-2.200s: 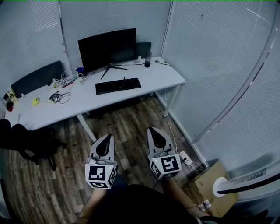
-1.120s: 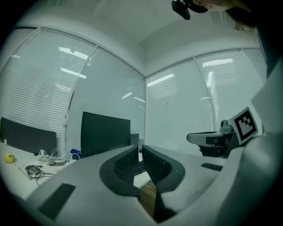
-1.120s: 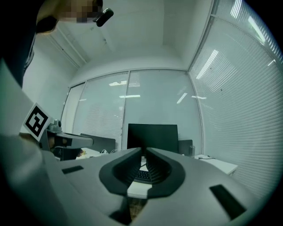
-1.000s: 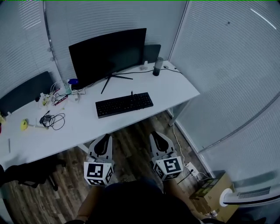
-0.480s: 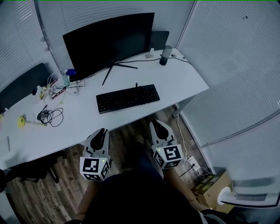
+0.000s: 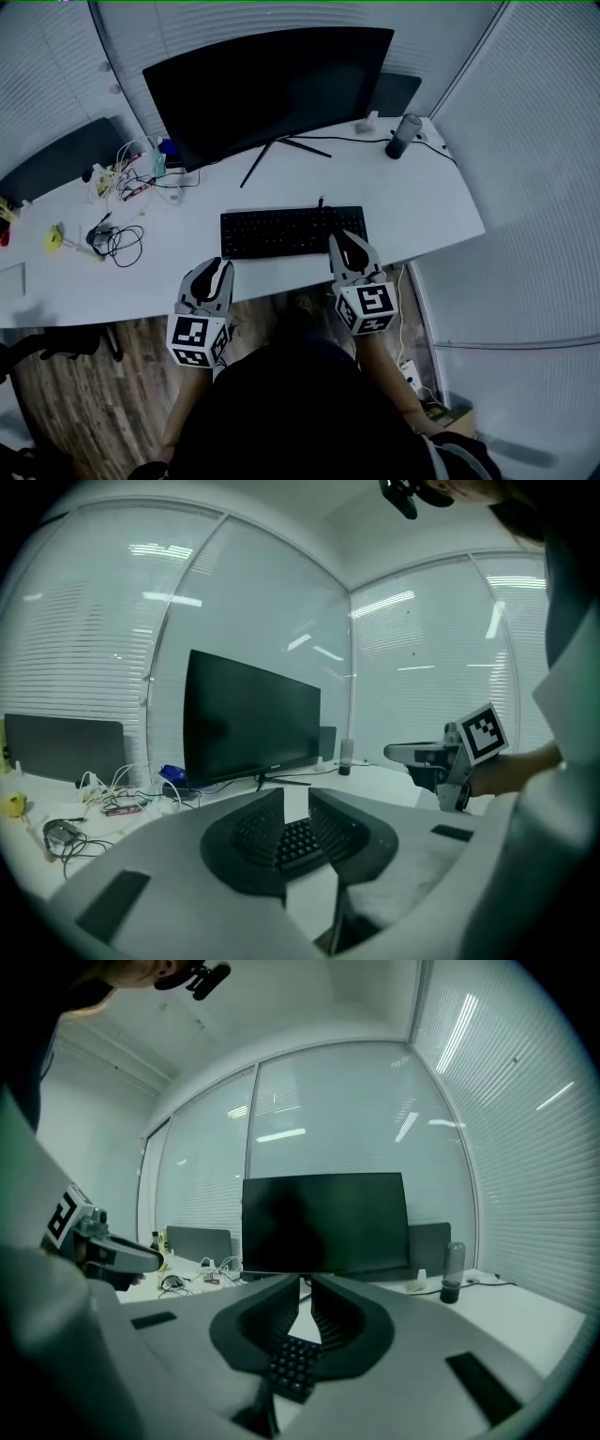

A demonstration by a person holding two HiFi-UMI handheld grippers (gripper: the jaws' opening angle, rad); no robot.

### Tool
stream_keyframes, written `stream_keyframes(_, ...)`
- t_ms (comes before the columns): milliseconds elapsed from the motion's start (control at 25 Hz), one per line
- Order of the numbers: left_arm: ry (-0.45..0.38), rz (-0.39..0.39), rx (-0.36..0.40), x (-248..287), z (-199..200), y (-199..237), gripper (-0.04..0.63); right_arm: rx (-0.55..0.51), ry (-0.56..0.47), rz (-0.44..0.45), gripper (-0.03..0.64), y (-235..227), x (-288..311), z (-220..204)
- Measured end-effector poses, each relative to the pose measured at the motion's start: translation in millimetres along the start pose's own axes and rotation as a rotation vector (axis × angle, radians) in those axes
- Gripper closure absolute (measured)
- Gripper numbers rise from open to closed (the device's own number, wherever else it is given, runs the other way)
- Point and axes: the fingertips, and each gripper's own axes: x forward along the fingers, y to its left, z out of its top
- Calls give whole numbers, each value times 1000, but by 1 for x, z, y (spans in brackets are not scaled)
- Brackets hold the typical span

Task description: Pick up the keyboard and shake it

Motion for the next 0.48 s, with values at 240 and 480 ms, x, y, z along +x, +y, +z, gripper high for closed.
stream_keyframes(240, 96, 74, -129, 65, -16, 28, 450, -31, 142, 30, 577, -79, 48, -38)
stream_keyframes(480, 198, 144, -257, 107, -59, 56, 397, -25, 284, 87, 517, -135, 73, -90)
